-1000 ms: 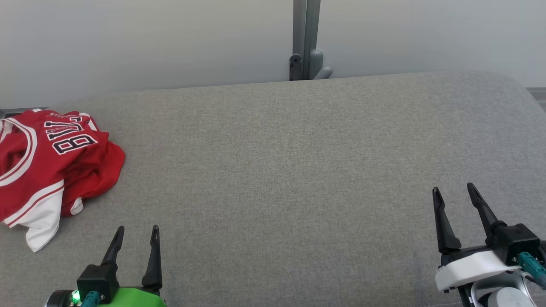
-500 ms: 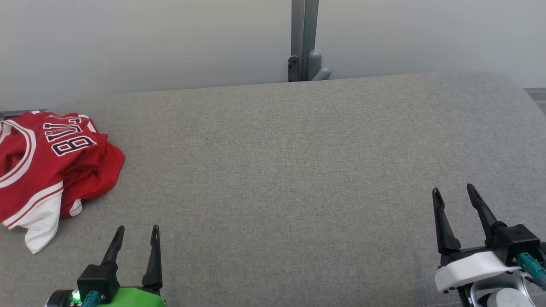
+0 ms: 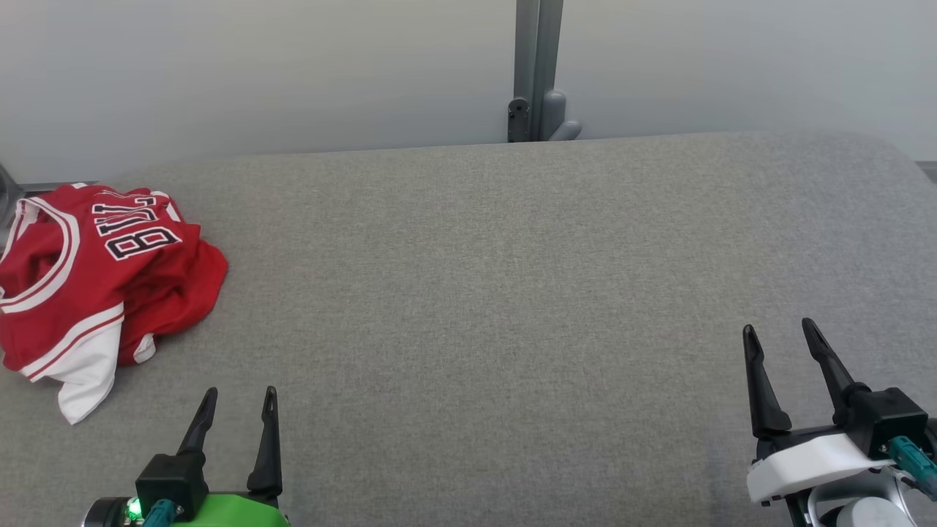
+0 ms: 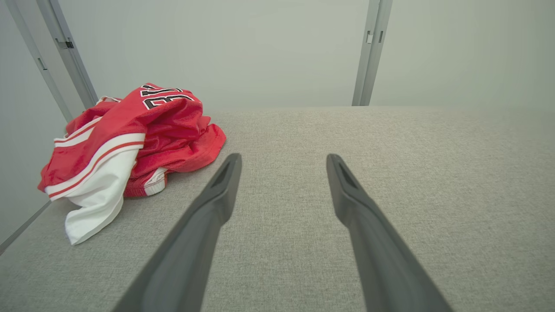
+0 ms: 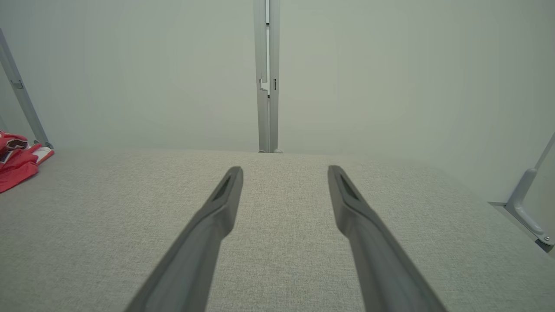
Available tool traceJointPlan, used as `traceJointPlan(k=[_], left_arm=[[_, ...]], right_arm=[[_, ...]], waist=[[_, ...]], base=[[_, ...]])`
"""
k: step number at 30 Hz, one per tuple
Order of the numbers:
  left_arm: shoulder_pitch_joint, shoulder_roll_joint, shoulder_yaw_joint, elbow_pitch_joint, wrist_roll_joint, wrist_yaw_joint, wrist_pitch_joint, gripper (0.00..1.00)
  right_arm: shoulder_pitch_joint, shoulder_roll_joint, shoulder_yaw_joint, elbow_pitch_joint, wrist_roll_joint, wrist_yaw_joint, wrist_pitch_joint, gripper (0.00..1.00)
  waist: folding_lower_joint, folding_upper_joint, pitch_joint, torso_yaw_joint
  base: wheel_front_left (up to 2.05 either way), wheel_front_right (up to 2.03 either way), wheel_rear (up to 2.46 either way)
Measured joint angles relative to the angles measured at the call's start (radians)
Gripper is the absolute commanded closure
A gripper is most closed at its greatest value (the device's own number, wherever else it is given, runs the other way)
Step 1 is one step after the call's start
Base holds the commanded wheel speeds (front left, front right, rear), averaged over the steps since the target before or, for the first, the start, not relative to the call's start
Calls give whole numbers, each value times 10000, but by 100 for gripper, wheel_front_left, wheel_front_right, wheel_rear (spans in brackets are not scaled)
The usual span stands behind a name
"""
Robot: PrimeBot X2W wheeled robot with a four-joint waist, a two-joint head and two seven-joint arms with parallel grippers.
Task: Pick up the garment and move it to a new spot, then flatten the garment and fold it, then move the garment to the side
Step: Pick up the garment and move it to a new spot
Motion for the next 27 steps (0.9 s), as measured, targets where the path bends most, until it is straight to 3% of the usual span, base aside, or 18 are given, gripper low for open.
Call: traceJointPlan(k=[9,27], left_arm=[[-9,-19,13,0,56,-6,-15,0],[421,73,560,-109,-138,4,-15,0]], right_arm=[[153,100,86,-12,17,0,0,0],[-138,393,700,40,50,0,-2,0]], waist=[[0,0,-62,740],[0,0,-1,3381]], base=[[0,0,0],[0,0,0]])
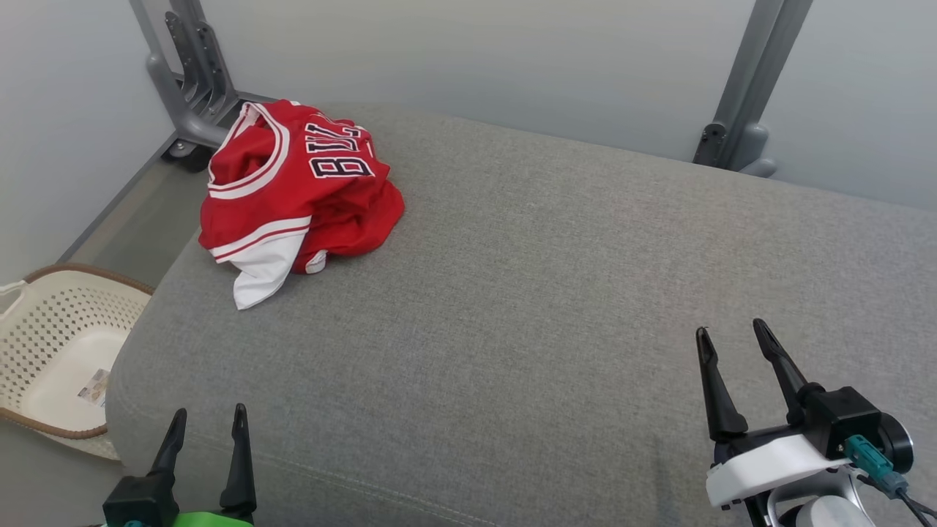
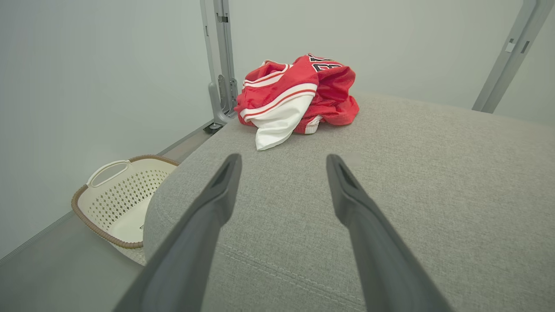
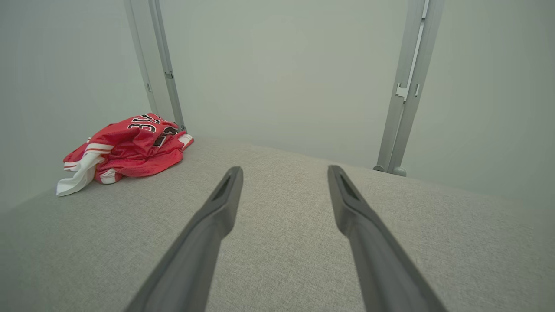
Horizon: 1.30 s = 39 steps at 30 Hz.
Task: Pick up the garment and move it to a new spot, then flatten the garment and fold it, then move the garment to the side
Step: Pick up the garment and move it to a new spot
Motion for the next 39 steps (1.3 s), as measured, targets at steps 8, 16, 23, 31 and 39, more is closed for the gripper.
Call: traceJointPlan(k=[8,16,23,31,39], left_arm=[[-576,-205,130,-4,-815,0,0,0],[-3203,-288,-31,1110,-1850,-4,59,0],[-6128,228,-107,3404,-1998,-12,717,0],[-7819,1149,8,5544,-1941,142,1448,0],[-9193,1881,94,7041,-1864,644,1931,0]], right_arm=[[-187,-132,236,-40,13,0,2,0],[-953,-646,485,-267,-36,0,0,0],[-1427,-986,846,-360,-50,0,2,0],[-1670,-1089,1133,-577,-31,0,2,0],[-1883,-1244,1411,-982,-54,0,2,0]], waist=[[0,0,491,-59],[0,0,1637,-395],[3,0,2860,-807],[4,0,3623,-1530],[3,0,4511,-2099]], base=[[0,0,0],[0,0,0],[0,0,0],[0,0,0],[0,0,0]])
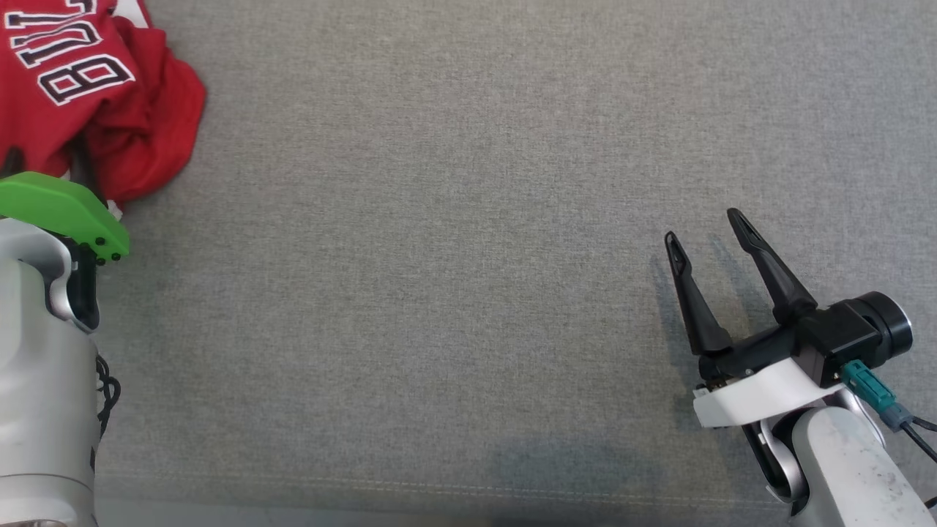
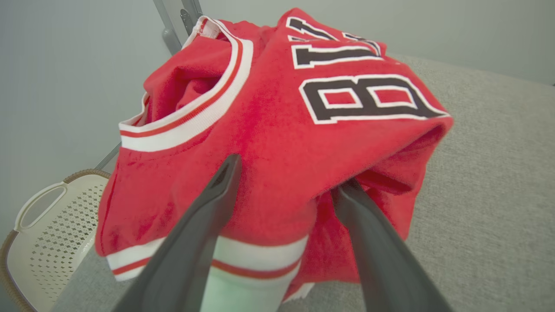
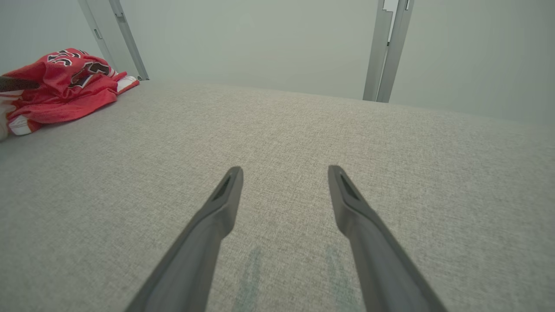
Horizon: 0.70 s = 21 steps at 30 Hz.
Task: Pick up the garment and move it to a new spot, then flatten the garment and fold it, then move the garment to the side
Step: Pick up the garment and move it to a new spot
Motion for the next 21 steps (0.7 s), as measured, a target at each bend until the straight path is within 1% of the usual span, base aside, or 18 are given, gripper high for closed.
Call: traceJointPlan(k=[1,2,3,7,12,14,17,19,21], left_arm=[[-99,42,13,178,-2,65,56,0],[-174,73,61,391,-35,111,159,16],[-215,105,82,589,-63,142,245,100],[-361,314,138,980,-75,326,-46,100],[-521,268,201,809,-201,272,-1087,100],[-518,265,182,688,-201,207,-1304,100],[-508,364,188,169,-209,96,-1546,100],[-510,499,150,-460,-203,13,-1676,100],[-506,476,67,-1193,-203,-105,-1691,100]], right_arm=[[-22,6,38,-31,0,0,0,0],[-48,19,73,-48,-2,2,0,0],[-67,31,104,-56,0,2,-2,0],[-81,56,115,-38,10,2,0,0],[-44,224,-115,23,23,0,-2,0],[-5,345,-155,71,65,0,0,0],[103,550,-176,125,117,0,-2,0],[172,692,-226,173,142,0,0,0],[296,811,-290,240,174,0,0,0]], waist=[[0,0,107,-56],[0,0,206,-116],[0,0,285,-180],[-1,0,462,-436],[-2,0,334,-498],[-2,0,200,-463],[-3,0,-99,-389],[-3,0,-329,-337],[-3,0,-578,-287]], base=[[0,0,0],[0,0,0],[0,0,0],[0,0,0],[0,0,0],[0,0,0],[0,0,0],[0,0,0],[0,0,0]])
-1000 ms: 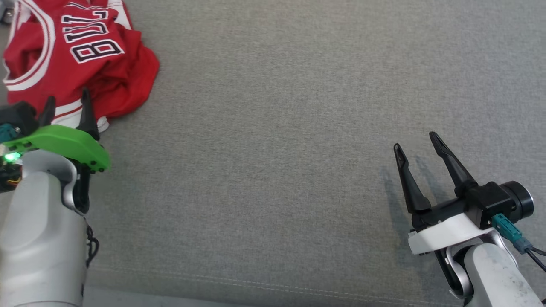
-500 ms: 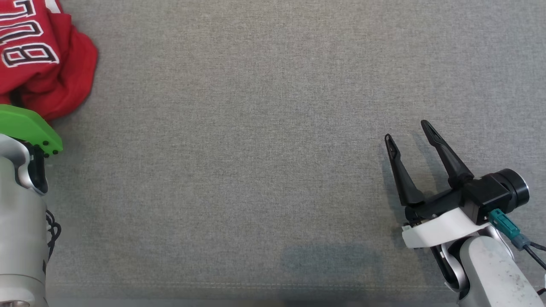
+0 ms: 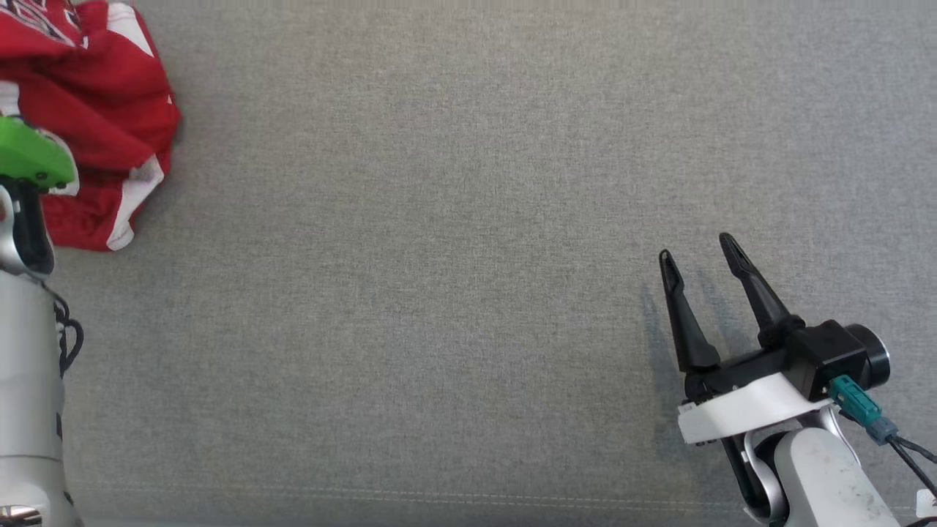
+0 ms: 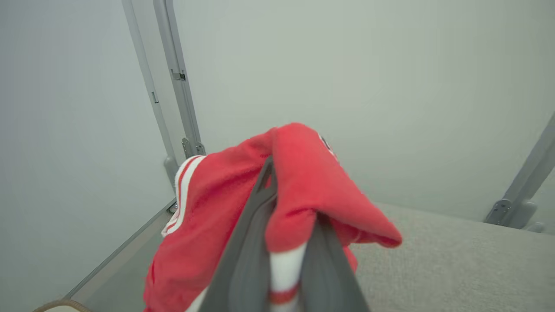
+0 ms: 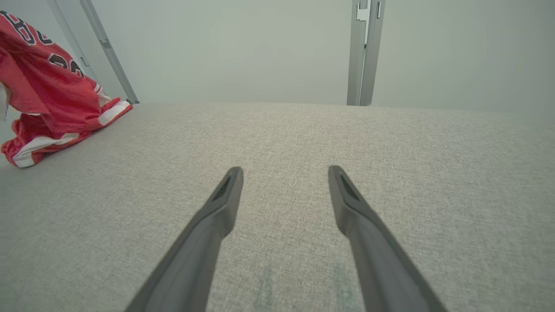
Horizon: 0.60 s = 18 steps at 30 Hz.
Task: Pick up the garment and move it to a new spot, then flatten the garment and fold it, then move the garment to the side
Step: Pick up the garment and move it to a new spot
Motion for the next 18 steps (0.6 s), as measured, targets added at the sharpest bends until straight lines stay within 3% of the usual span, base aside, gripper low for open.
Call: traceJointPlan(k=[5,12,18], left_arm=[[163,-201,-380,-2514,-146,-190,894,100],[1133,-748,-1133,-7605,-941,-282,3693,100],[2289,-1503,-1981,-11367,-1816,180,5940,100]], right_arm=[[288,318,-130,59,58,0,-2,0],[530,593,-303,88,134,0,-2,0],[652,694,-412,90,201,2,-2,0]], waist=[[0,0,-669,74],[0,0,-1490,-107],[-1,1,-1789,-732]], base=[[0,0,0],[0,0,0],[0,0,0]])
